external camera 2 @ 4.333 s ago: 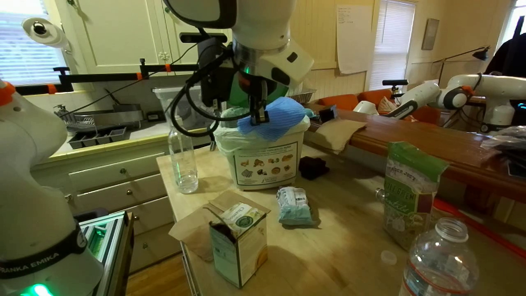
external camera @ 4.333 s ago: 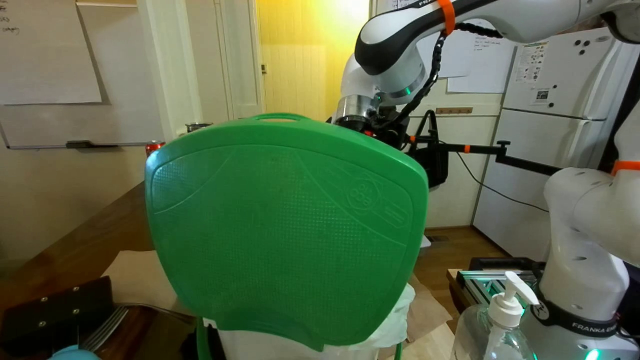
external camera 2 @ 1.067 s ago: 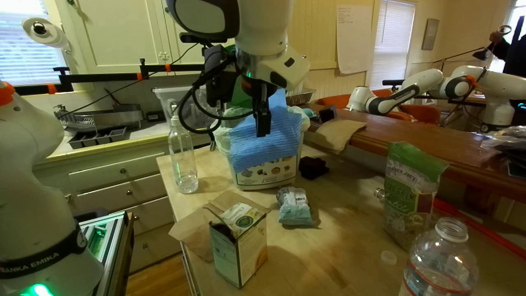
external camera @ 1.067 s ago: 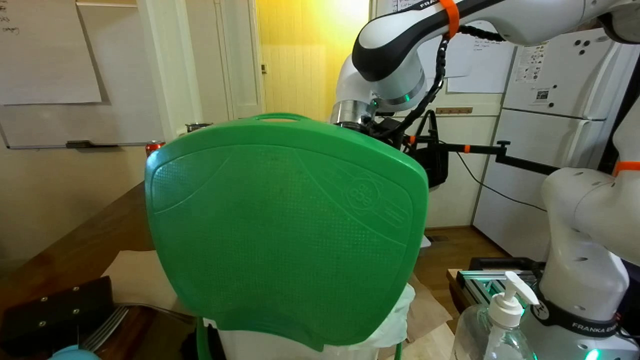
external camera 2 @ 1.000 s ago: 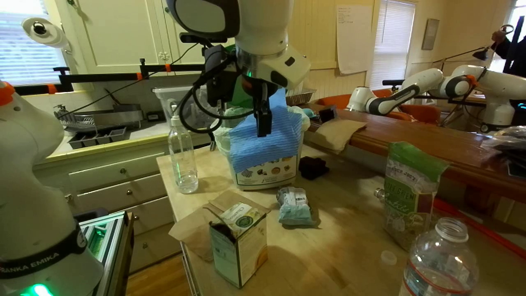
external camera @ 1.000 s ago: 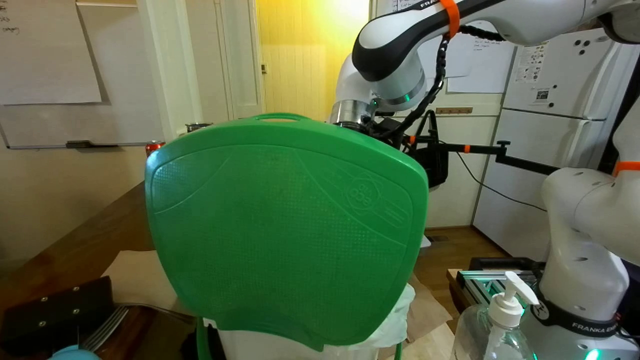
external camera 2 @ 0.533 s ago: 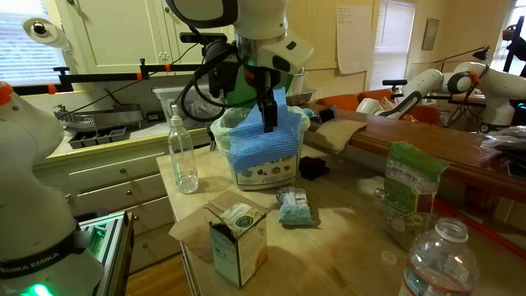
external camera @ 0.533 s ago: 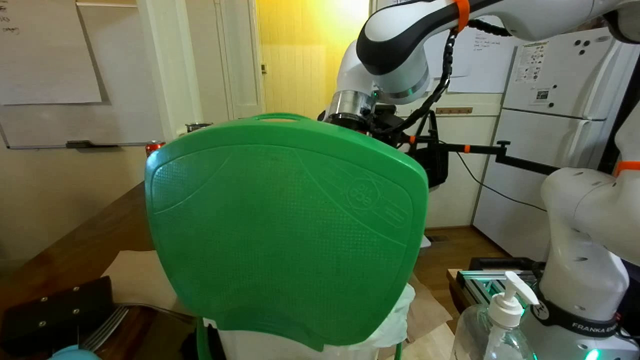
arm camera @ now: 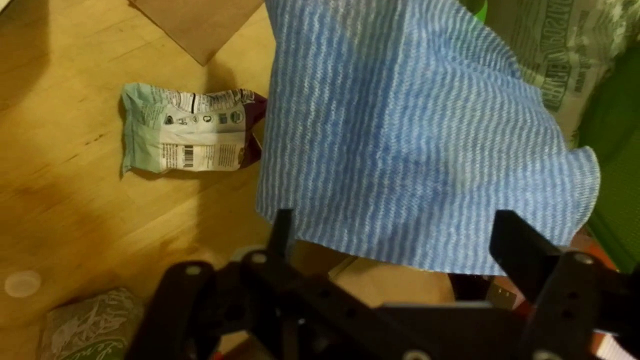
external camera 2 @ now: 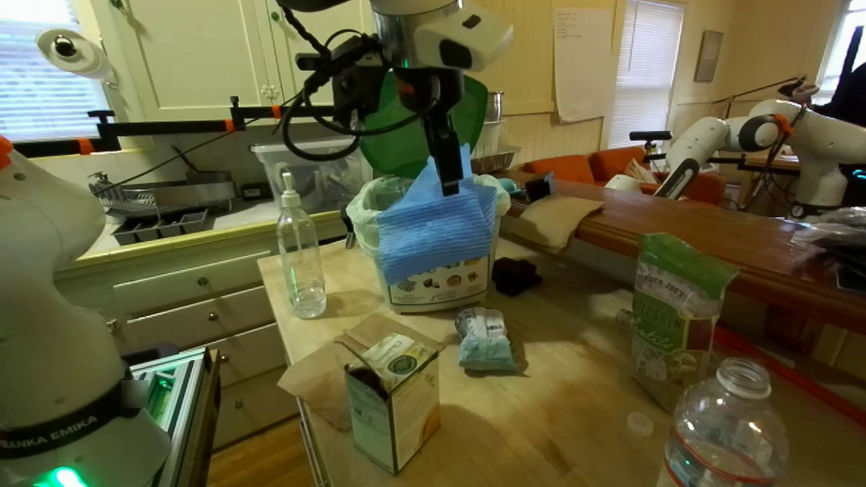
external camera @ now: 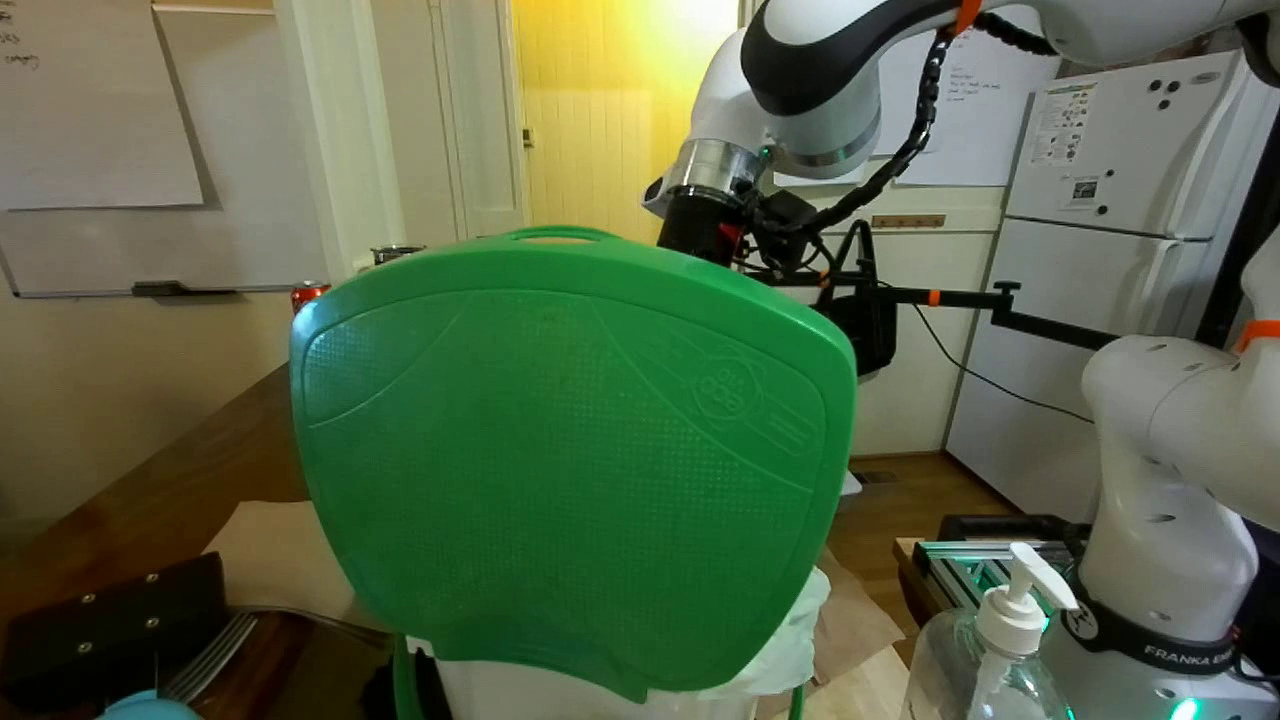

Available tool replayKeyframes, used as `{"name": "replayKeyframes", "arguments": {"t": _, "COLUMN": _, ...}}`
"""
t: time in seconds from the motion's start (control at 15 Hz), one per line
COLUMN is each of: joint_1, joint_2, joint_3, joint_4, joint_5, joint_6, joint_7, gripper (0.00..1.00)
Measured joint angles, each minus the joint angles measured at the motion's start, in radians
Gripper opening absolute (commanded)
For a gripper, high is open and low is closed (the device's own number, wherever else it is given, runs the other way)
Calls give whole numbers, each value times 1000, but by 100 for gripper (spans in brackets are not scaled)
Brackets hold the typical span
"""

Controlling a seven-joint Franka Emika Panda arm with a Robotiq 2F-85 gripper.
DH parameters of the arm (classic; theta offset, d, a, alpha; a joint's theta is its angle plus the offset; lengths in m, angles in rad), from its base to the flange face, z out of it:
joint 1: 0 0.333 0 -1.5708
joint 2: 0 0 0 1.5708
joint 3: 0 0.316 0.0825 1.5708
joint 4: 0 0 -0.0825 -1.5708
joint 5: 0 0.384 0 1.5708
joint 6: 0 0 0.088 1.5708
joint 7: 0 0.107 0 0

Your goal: Place the wipe on the rim of the bin

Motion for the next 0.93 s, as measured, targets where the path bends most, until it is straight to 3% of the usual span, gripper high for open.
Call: {"name": "replayKeyframes", "arguments": {"t": 0.93, "joint_1": 3, "joint_2": -100, "joint_3": -9, "joint_4": 8, "joint_5": -92, "joint_6": -3, "joint_7": -2, "gripper": 100}}
